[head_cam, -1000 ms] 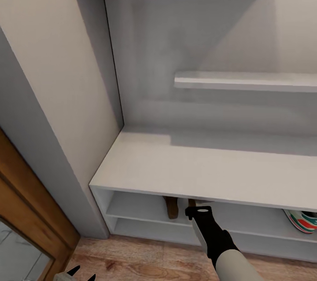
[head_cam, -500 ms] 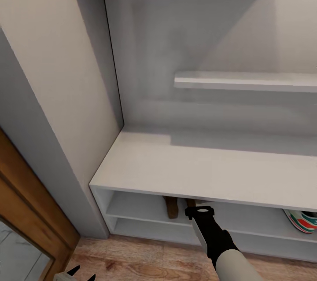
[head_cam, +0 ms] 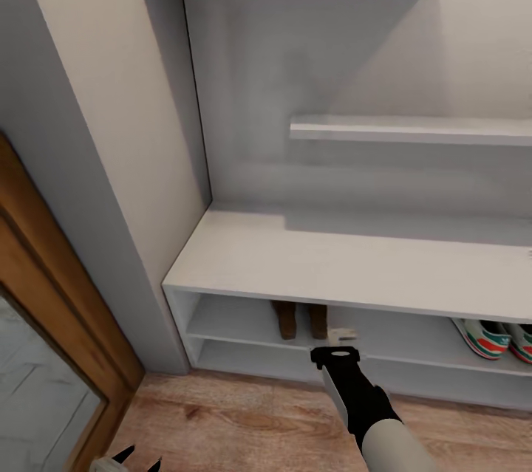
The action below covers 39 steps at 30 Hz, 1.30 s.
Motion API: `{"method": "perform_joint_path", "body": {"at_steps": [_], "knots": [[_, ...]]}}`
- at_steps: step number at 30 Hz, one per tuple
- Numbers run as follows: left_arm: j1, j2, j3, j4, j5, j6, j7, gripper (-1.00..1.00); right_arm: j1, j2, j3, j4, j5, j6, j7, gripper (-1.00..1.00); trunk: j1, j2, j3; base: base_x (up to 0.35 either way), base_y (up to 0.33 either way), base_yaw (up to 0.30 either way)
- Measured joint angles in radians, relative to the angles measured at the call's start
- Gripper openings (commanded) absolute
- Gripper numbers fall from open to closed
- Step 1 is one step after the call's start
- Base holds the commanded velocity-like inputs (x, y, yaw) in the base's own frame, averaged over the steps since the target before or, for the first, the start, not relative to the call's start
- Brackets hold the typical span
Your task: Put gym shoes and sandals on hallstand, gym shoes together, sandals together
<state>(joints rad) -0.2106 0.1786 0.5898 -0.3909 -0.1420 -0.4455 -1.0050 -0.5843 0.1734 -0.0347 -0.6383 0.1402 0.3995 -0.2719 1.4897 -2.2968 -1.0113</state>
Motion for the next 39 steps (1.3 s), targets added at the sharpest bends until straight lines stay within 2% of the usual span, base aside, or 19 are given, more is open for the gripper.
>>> {"method": "perform_joint_path", "body": {"at_steps": [17,22,25,31,34,39], "knots": [[0.0,0.001,0.007,0.001,0.005,0.002,0.002,1.0,0.0,0.0,0.0,0.022,0.001,-0.001,0.003,1.0,0.0,0.0,0.0,-0.337,0.0,0.0],[0.0,0.001,0.008,0.001,0.006,0.0,0.039,1.0,0.0,0.0,0.0,0.08,0.001,-0.041,0.004,1.0,0.0,0.0,0.0,-0.337,0.0,0.0],[0.0,0.001,0.007,0.001,0.006,-0.002,0.065,1.0,0.0,0.0,0.0,0.106,0.002,-0.08,0.004,1.0,0.0,0.0,0.0,-0.337,0.0,0.0],[0.0,0.0,0.006,0.001,0.007,-0.004,0.118,1.0,0.0,0.0,0.0,0.216,0.002,-0.206,0.005,1.0,0.0,0.0,0.0,-0.337,0.0,0.0],[0.0,0.0,0.007,0.001,0.007,-0.004,0.135,1.0,0.0,-0.019,0.0,0.275,0.003,-0.279,0.006,1.0,0.0,0.0,0.0,-0.337,0.0,0.0],[0.0,0.0,0.007,0.001,0.007,-0.005,0.164,1.0,0.001,-0.067,0.0,0.382,0.005,-0.41,0.009,1.0,0.0,0.0,0.0,-0.323,0.0,0.0]]}}
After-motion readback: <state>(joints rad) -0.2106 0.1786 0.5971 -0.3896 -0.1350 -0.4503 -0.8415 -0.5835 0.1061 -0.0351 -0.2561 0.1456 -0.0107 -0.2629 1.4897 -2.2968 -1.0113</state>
